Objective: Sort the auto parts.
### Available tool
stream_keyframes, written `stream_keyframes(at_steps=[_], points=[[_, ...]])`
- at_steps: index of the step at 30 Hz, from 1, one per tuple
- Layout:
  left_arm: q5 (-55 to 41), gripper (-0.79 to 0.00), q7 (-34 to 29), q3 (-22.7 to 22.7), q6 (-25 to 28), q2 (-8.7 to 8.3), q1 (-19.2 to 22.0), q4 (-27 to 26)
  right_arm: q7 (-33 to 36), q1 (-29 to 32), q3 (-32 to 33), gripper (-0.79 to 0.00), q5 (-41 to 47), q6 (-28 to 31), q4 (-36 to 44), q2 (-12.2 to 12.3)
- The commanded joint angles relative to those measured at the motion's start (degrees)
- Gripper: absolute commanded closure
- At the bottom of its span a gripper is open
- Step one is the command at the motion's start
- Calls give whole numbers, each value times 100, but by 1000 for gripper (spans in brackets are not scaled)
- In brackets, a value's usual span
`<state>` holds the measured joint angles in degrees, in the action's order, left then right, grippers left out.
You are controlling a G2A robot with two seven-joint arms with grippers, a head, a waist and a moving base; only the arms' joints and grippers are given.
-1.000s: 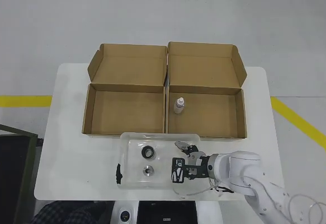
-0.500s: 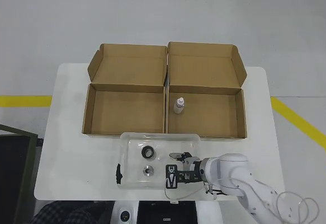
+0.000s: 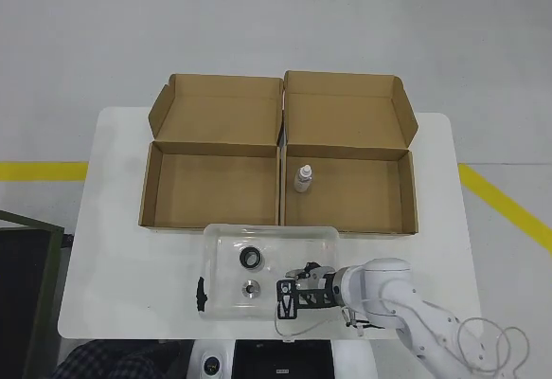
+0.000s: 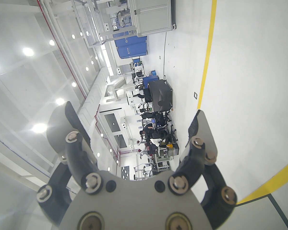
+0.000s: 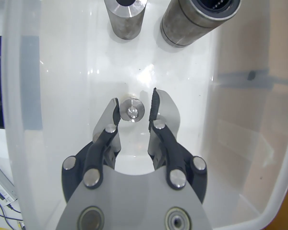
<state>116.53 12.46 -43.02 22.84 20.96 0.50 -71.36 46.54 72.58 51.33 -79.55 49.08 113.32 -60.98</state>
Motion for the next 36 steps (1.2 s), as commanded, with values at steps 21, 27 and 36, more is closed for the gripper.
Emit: stream_keyframes(at_steps=[21,27,36], points=[[0,-785,0,0,0,0,0,0,-547,71,603,0,1018,-289,336,111],[0,-785,0,0,0,0,0,0,-915,224,1034,0,1350,-308,701,184],[0,-785,0,0,0,0,0,0,-1984,222,1447,0,1832,-449,758,201]])
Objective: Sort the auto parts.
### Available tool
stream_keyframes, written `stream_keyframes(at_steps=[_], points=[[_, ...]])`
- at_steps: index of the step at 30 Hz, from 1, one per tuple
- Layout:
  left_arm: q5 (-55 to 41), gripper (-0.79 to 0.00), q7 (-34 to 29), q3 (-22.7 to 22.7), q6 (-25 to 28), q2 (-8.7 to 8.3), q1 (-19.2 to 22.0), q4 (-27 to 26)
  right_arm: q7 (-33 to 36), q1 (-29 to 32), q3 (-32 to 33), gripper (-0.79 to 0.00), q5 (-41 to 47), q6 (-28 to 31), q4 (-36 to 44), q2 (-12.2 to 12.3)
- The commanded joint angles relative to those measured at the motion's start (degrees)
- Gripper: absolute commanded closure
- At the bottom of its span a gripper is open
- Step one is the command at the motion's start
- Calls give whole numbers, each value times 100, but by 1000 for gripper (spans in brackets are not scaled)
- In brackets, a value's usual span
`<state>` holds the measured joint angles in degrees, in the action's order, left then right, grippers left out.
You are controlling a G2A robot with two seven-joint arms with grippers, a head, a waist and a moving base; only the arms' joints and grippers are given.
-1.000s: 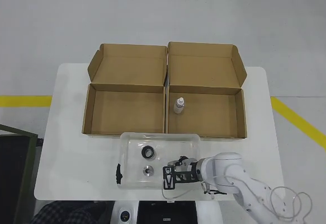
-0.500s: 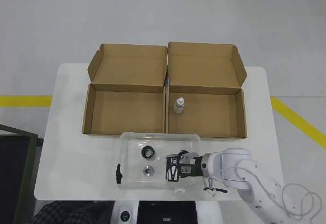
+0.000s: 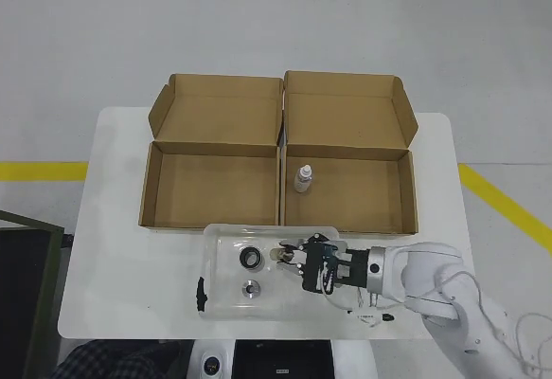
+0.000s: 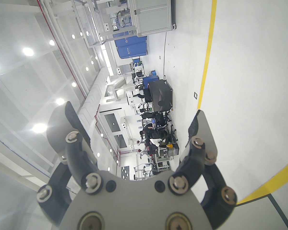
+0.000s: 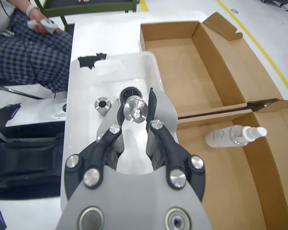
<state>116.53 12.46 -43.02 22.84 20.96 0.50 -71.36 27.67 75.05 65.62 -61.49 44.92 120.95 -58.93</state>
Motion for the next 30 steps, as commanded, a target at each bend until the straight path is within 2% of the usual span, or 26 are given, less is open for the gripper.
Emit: stream_keyframes(at_steps=[1,12,30], points=[[0,-785,0,0,0,0,0,0,-224,-58,36,0,68,-72,-21,-10],[0,-785,0,0,0,0,0,0,-1091,-452,209,0,298,-341,-227,-63],[0,-785,0,0,0,0,0,0,-1582,-418,591,0,689,-364,-296,-50]])
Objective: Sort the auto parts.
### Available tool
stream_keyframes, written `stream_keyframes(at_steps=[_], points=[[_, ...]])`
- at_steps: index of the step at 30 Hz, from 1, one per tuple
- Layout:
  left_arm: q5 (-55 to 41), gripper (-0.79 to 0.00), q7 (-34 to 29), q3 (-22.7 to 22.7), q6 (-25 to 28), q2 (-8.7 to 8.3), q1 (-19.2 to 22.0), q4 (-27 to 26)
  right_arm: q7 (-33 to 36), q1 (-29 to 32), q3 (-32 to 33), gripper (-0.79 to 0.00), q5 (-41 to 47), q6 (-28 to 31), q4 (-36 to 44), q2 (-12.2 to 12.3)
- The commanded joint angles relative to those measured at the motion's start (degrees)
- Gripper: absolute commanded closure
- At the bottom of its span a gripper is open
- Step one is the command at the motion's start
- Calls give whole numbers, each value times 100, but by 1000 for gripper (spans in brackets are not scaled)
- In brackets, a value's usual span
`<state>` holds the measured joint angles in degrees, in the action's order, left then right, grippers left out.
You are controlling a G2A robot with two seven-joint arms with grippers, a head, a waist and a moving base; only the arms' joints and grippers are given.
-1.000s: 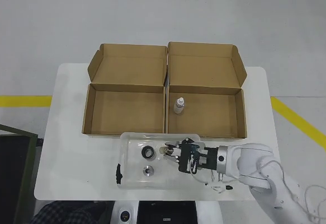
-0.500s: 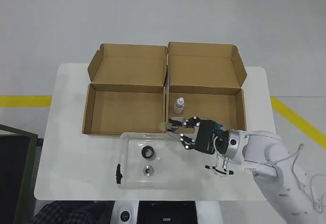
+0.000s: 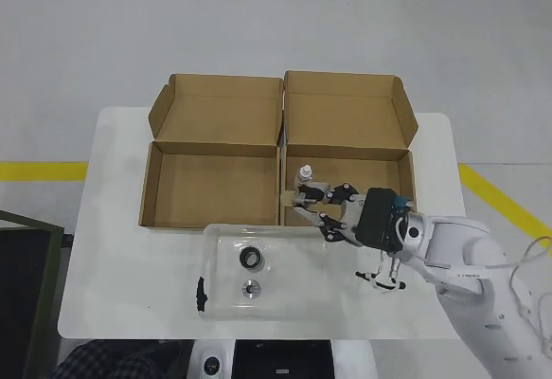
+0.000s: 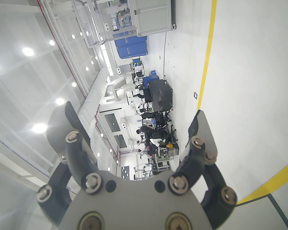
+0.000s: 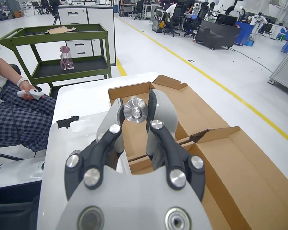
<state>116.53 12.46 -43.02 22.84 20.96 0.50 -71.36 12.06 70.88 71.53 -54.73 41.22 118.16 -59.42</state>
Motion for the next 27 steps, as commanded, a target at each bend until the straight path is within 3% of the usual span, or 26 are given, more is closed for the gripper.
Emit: stream_keyframes(at_steps=[1,11,27], points=[[0,-785,0,0,0,0,0,0,-36,-4,-2,0,15,15,-43,-2],[0,-785,0,0,0,0,0,0,126,-161,-110,0,-240,48,-474,-13],[0,-785,0,0,0,0,0,0,1361,-668,-80,0,-700,156,-1525,43]])
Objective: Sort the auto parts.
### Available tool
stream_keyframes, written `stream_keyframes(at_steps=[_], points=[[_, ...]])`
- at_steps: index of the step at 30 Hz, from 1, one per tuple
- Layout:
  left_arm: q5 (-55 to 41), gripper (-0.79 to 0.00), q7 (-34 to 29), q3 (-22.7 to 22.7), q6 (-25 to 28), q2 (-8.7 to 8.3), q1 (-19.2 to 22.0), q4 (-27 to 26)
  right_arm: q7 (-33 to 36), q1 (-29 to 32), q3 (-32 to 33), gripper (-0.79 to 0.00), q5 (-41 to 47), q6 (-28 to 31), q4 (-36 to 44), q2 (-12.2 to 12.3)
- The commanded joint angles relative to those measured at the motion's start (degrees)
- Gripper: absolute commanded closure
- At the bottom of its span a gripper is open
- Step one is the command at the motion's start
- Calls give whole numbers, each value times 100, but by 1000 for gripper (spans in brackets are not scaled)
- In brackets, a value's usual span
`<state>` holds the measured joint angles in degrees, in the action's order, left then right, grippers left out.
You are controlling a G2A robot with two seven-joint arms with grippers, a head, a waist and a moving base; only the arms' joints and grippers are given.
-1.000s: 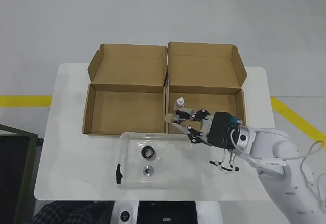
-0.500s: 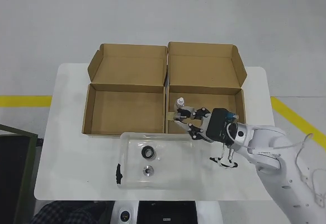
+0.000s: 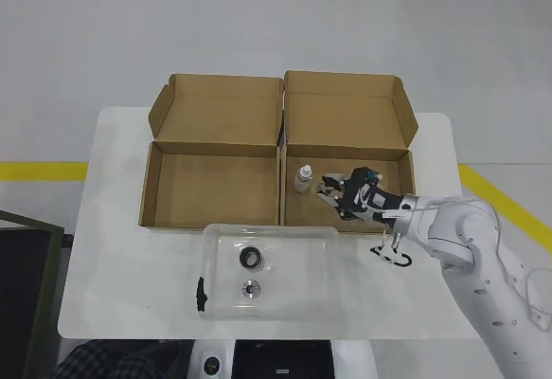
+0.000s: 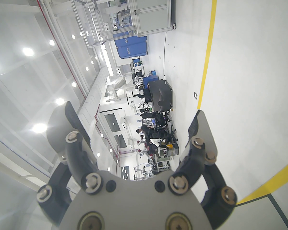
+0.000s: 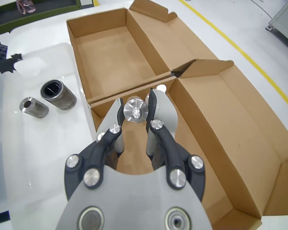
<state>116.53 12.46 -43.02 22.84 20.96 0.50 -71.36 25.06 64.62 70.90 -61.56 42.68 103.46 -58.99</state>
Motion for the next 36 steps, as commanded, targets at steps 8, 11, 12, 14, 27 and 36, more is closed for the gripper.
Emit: stream_keyframes(at_steps=[8,11,12,14,27,36], points=[[0,-785,0,0,0,0,0,0,554,-430,-302,0,-141,93,-551,-22],[0,-785,0,0,0,0,0,0,700,-574,-444,0,-208,119,-759,-38],[0,-785,0,0,0,0,0,0,746,-620,-495,0,-240,128,-826,-45],[0,-785,0,0,0,0,0,0,789,-696,-590,0,-255,142,-973,-59],[0,-785,0,0,0,0,0,0,934,-1213,-1157,-37,-624,115,-1637,-168],[0,-785,0,0,0,0,0,0,917,-1349,-1401,-292,-703,10,-1743,-232]])
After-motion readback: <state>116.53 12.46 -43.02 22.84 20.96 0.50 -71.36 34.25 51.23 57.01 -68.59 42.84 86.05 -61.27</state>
